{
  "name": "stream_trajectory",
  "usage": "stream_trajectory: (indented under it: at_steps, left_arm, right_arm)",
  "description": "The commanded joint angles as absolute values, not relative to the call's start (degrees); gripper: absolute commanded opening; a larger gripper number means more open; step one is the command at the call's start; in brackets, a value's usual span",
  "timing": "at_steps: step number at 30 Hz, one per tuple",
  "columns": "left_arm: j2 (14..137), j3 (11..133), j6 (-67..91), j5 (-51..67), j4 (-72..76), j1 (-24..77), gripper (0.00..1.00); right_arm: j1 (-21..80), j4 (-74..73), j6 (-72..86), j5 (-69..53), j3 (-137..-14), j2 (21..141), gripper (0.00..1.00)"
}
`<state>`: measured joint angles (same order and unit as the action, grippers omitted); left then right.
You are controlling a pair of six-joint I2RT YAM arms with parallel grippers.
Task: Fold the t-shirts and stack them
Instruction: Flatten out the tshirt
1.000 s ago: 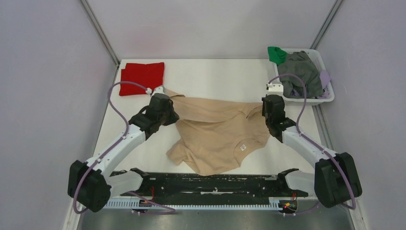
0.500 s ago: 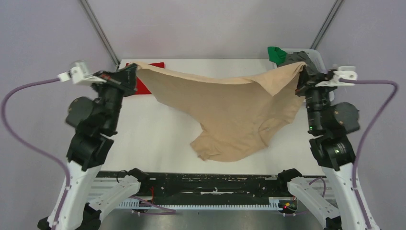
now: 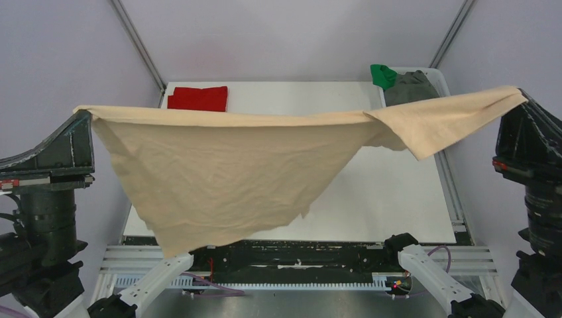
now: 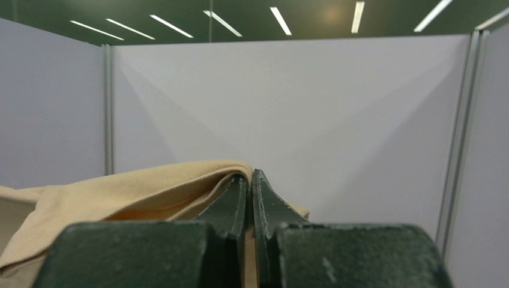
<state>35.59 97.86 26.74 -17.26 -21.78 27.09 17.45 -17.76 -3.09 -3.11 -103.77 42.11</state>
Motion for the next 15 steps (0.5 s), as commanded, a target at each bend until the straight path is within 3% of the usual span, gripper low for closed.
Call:
stream_trajectory:
  at_steps: [1, 10, 15]
  left_arm:
    - [34.53, 99.24, 24.55, -17.14, -23.82, 26.90, 0.02]
    - [36.36, 95.66, 24.79, -22.28, -23.71, 26.29, 0.02]
    - [41.54, 87.26, 23.91, -32.66, -20.74, 26.33, 0.02]
  right_arm:
    - [17.31, -19.21, -5.72, -6.31, -108.78, 44.10, 0.00]
    - [17.33, -14.84, -10.35, -0.91, -102.37, 46.84, 0.00]
    - [17.31, -6.69, -13.37, 10.77, -89.64, 49.88, 0.00]
